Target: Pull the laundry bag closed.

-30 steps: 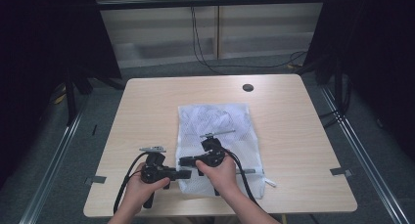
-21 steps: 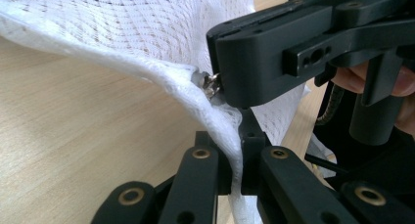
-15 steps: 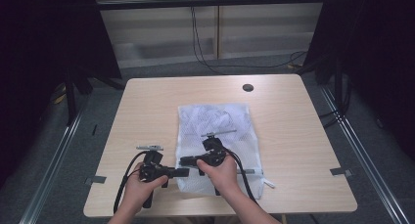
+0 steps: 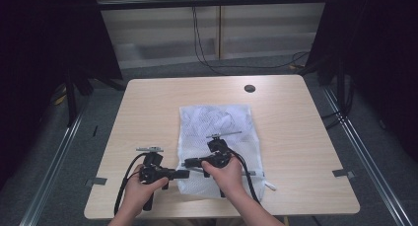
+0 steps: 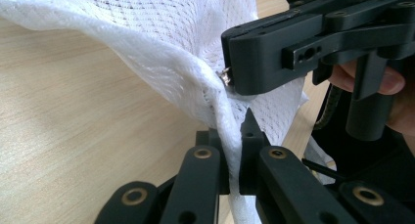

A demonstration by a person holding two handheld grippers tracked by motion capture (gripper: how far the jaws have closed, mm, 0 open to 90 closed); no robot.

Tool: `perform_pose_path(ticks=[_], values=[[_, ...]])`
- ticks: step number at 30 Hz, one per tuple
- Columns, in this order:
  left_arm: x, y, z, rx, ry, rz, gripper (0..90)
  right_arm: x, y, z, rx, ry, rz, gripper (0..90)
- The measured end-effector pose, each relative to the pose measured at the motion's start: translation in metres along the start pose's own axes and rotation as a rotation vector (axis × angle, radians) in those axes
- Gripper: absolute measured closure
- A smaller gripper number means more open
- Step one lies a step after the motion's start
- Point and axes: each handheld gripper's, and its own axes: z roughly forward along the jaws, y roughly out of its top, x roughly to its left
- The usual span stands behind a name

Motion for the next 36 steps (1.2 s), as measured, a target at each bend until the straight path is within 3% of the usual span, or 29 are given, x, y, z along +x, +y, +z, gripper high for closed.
perform_pose_path(ticks=[6,10,21,29,36], values=[[0.001,0.0,-0.002,-0.002,0.004,-0.01,89.1,-0.002,-0.001,-0.004,0.006,-0.011,-0.004,87.5],[0.002,-0.001,-0.004,-0.015,-0.014,-0.039,89.1,-0.007,-0.001,-0.01,0.002,-0.023,-0.001,87.5],[0.001,-0.001,-0.004,-0.014,-0.006,-0.037,89.1,-0.01,-0.001,-0.013,0.0,-0.02,-0.005,87.5],[0.003,-0.001,-0.007,-0.015,-0.015,-0.054,89.1,-0.013,-0.002,-0.016,-0.002,-0.017,0.014,87.5],[0.002,-0.001,-0.006,-0.009,-0.02,-0.066,89.1,-0.015,-0.003,-0.018,-0.001,-0.012,0.001,87.5]])
